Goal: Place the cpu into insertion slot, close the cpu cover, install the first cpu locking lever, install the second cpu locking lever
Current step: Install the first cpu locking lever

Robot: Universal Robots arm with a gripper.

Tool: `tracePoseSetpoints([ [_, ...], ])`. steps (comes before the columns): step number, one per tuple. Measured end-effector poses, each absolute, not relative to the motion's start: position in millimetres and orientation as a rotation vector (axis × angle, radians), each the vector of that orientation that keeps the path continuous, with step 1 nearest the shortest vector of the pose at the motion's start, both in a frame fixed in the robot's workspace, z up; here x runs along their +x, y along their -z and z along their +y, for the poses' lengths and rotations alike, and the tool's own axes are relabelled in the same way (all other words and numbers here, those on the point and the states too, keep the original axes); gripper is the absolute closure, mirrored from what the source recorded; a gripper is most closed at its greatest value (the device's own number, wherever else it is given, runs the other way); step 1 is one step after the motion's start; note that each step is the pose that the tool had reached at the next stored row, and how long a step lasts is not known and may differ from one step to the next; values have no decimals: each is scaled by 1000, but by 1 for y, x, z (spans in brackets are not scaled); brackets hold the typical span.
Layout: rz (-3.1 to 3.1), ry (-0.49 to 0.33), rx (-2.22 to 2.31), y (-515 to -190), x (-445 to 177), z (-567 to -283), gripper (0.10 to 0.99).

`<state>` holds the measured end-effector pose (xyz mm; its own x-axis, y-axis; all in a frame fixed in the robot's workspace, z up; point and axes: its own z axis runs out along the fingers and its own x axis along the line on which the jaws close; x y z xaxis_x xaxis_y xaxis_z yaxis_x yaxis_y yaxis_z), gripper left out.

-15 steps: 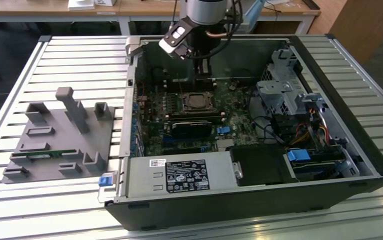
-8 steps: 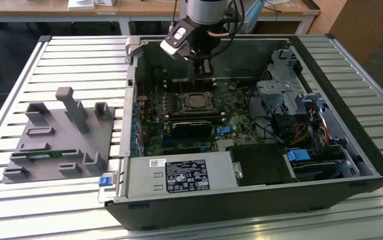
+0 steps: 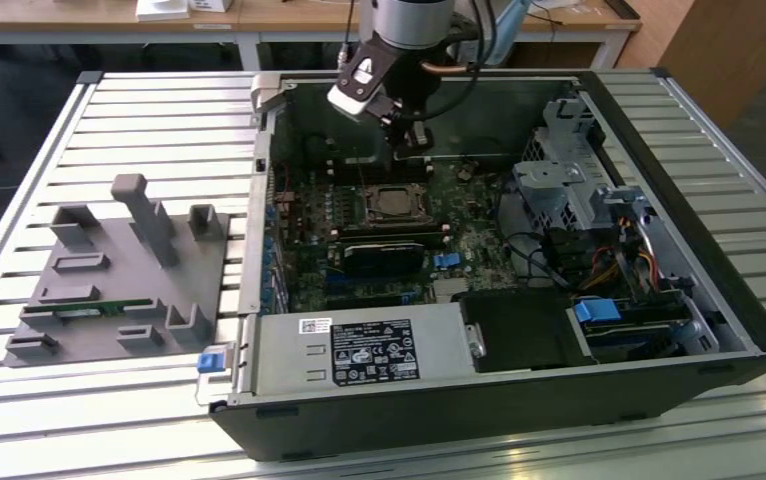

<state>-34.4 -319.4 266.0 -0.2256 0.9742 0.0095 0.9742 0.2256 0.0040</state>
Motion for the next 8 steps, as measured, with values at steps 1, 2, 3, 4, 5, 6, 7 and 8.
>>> tracePoseSetpoints([
  [1,-2468,14,-1936,-266,-34,-319,980],
  [2,-2478,14,-1923,-266,-34,-319,980],
  [3,-2488,14,-1909,-266,-34,-319,980],
  [4,-2499,14,-1896,-266,-34,-319,980],
  [5,-2507,14,-1885,-266,-34,-319,980],
  [6,-2516,14,-1873,-266,-34,-319,980],
  [7,-2524,14,-1862,-266,-34,-319,980],
  [8,-2531,14,-1852,-266,-34,-319,980],
])
